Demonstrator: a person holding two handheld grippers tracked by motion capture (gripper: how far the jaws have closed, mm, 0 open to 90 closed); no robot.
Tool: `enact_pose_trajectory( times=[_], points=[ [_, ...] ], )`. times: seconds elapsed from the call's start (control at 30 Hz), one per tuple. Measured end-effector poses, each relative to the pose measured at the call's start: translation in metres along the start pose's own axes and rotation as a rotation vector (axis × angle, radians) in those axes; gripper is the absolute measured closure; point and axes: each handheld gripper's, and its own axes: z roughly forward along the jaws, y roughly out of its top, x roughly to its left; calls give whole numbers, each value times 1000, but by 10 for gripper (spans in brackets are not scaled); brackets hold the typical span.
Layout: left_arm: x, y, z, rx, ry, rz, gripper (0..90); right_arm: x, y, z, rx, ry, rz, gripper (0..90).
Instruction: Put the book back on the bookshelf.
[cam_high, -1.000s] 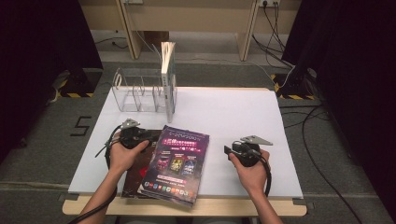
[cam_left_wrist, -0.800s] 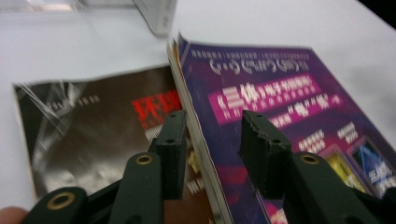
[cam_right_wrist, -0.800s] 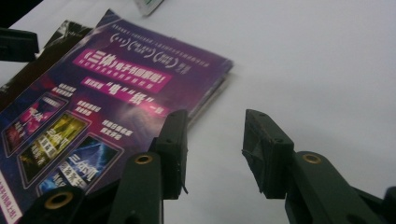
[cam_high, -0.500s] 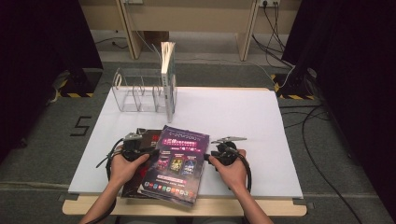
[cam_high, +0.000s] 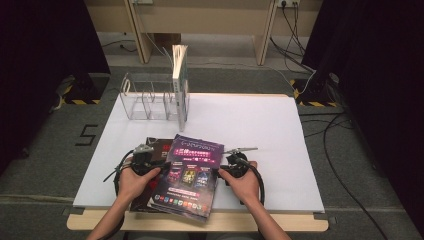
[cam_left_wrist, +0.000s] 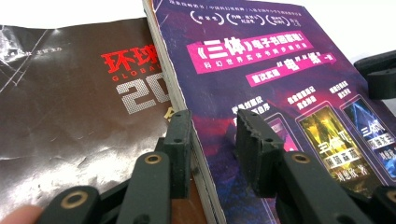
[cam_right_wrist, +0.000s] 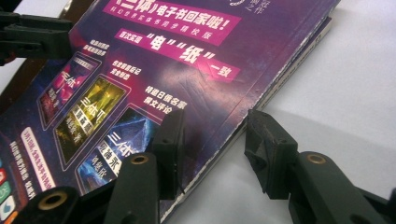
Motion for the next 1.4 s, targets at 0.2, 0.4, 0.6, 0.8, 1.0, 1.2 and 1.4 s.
enact_pose_trajectory(
  times=[0.2,0.4,0.6,0.8,1.0,1.2,1.4],
  points=[
    [-5,-1,-3,16,21,47,668,0,2,0,4,-2,2,587],
    [-13,-8,-11,29,44,78,674,1,4,1,1,-14,-11,589],
    [-22,-16,-19,42,46,102,674,4,5,4,-5,-29,-16,589],
    [-18,-20,-21,31,19,19,641,3,9,4,11,-31,-39,600],
    [-20,-17,-18,19,66,44,597,-17,31,5,-29,-64,5,594],
    [-22,-17,-16,9,82,46,598,-27,59,16,-34,-71,15,587],
    [-20,-15,-15,5,94,52,602,-29,75,29,-9,-75,21,573]
  ],
)
